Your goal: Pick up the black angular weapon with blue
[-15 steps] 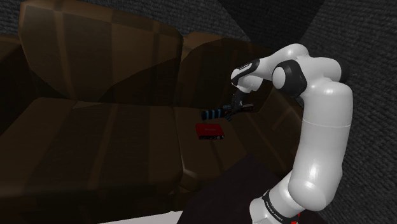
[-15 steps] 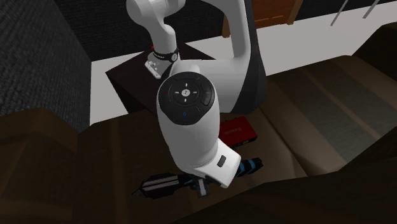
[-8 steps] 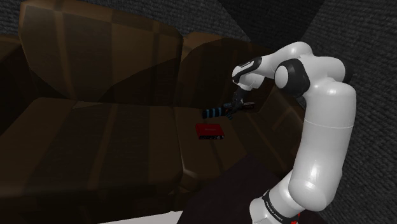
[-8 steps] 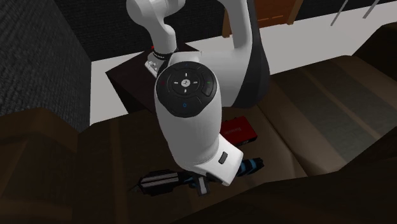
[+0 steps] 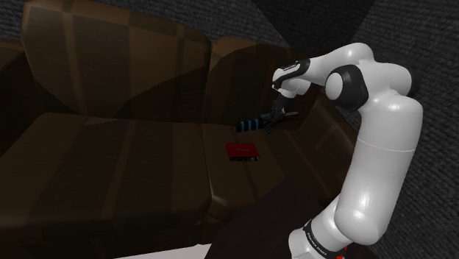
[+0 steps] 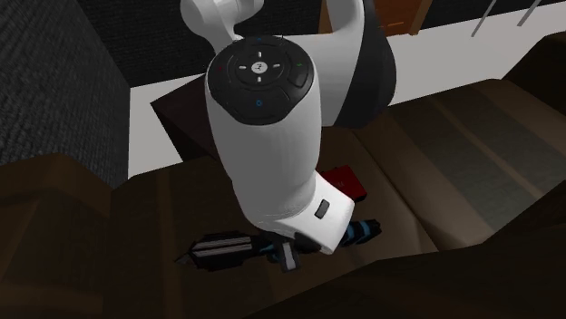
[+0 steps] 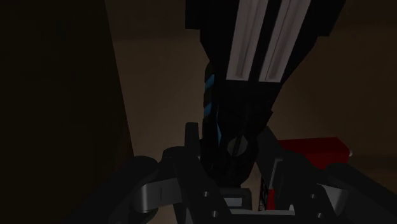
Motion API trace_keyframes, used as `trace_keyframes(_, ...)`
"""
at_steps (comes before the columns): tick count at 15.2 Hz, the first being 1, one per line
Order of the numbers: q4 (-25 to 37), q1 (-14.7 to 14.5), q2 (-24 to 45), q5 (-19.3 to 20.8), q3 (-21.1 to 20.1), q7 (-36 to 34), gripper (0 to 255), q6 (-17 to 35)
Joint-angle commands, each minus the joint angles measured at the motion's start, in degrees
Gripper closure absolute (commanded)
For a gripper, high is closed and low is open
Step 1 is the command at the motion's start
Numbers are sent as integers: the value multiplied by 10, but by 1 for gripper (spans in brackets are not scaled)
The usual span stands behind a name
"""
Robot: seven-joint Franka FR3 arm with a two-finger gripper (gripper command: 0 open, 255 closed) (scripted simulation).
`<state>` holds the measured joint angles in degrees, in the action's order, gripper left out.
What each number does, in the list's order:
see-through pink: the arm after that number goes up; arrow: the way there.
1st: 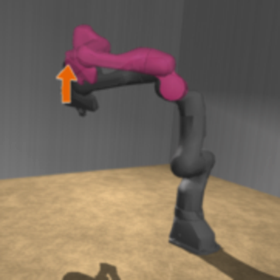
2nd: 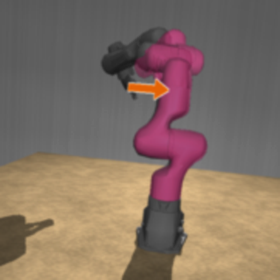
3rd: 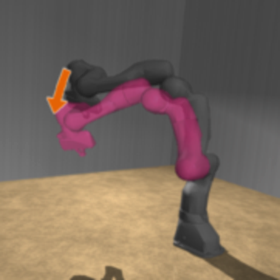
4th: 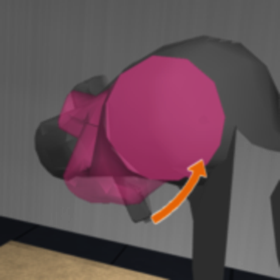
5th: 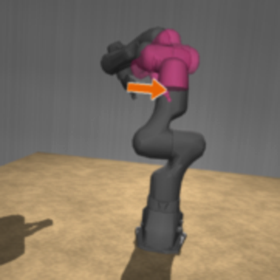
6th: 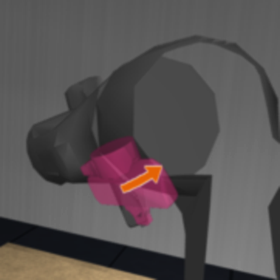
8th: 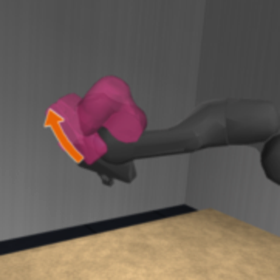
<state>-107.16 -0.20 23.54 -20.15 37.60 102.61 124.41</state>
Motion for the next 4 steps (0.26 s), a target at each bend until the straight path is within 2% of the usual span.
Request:
trace_keyframes(1,5,-3,-9,7,4,-4,255,-11)
trace_keyframes(4,8,-4,-13,11,6,-7,255,-18)
